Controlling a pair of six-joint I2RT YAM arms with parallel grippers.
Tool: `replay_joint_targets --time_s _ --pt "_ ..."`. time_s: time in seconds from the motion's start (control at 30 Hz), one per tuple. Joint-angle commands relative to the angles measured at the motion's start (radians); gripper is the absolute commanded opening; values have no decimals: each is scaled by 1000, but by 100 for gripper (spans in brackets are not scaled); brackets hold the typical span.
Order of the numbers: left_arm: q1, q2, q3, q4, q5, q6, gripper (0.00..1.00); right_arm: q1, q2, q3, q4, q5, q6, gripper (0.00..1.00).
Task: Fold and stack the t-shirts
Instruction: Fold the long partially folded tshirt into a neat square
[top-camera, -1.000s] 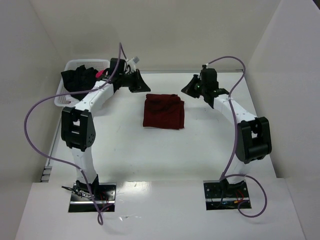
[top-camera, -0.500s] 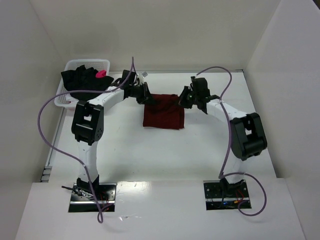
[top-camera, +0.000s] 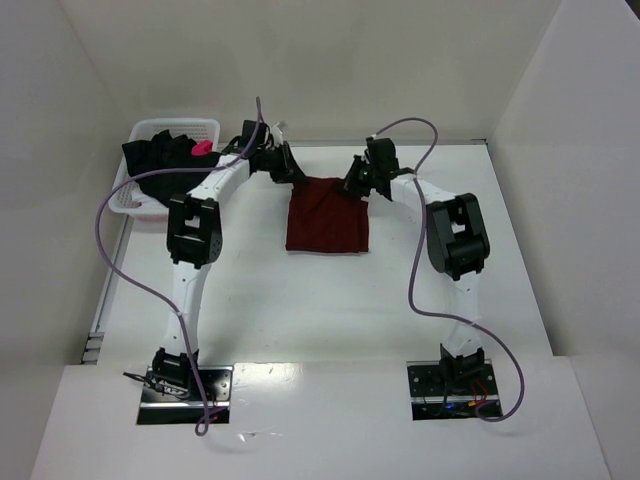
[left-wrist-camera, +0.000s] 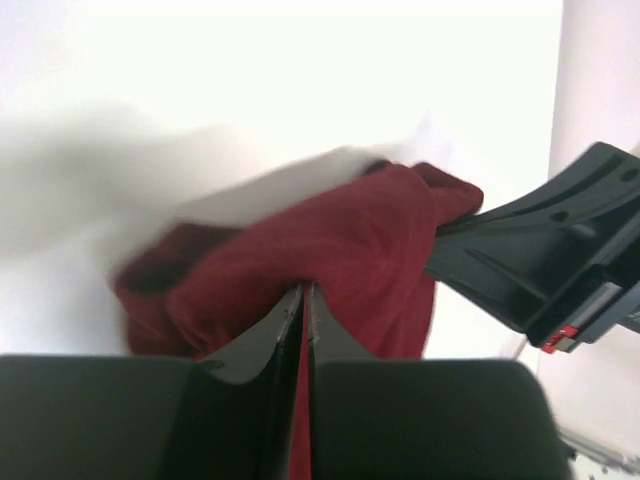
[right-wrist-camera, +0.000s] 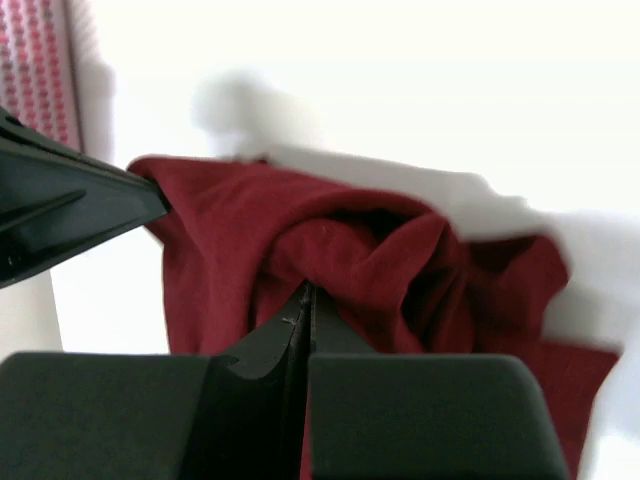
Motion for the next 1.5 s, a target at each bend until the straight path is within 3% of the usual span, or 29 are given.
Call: replay_joint_targets --time_s 0.0,0.27,0.43,0.57,0.6,0.63,0.67,0.7,0.73,0.8,0.87,0.9,1.0,1.03,1.17,1.47 --pt "7 90 136 -104 -16 -4 12 -22 85 113 -34 24 -31 0" --pt "7 233 322 -210 -86 25 18 -33 153 150 -44 45 -22 0" --pt "17 233 386 -273 -75 51 32 -51 105 141 -67 67 -31 3" --pt "27 146 398 -273 -75 70 61 -62 -37 116 -58 105 -40 21" --pt "27 124 398 -273 -75 80 67 -62 -103 101 -58 105 -40 36" --pt "27 80 398 -273 -75 91 78 -74 -135 78 -58 105 -49 42" --pt "36 57 398 -273 -75 91 82 -84 -168 64 -58 105 -49 47" --pt "36 35 388 -273 -75 103 85 -84 -235 46 -47 105 -49 62" --pt "45 -12 379 -273 -75 104 88 -84 -266 0 -47 114 -62 67" --pt "56 -64 320 -273 -75 114 91 -94 -321 -49 -47 125 -72 77" --pt "65 -155 245 -237 -75 123 92 -104 -370 -126 -62 125 -72 93" --pt "65 -192 127 -215 -75 124 93 -104 -380 -149 -62 125 -72 99" --pt "74 -357 -101 -97 -66 113 94 -104 -389 -291 -64 53 -72 99" --pt "74 -434 -240 -76 -75 113 95 -104 -398 -326 -53 42 -54 99" --pt "74 -581 -507 -17 -75 104 97 -104 -422 -465 33 21 -29 99" --pt "74 -801 -778 15 -13 104 98 -91 -455 -553 104 28 -59 99"
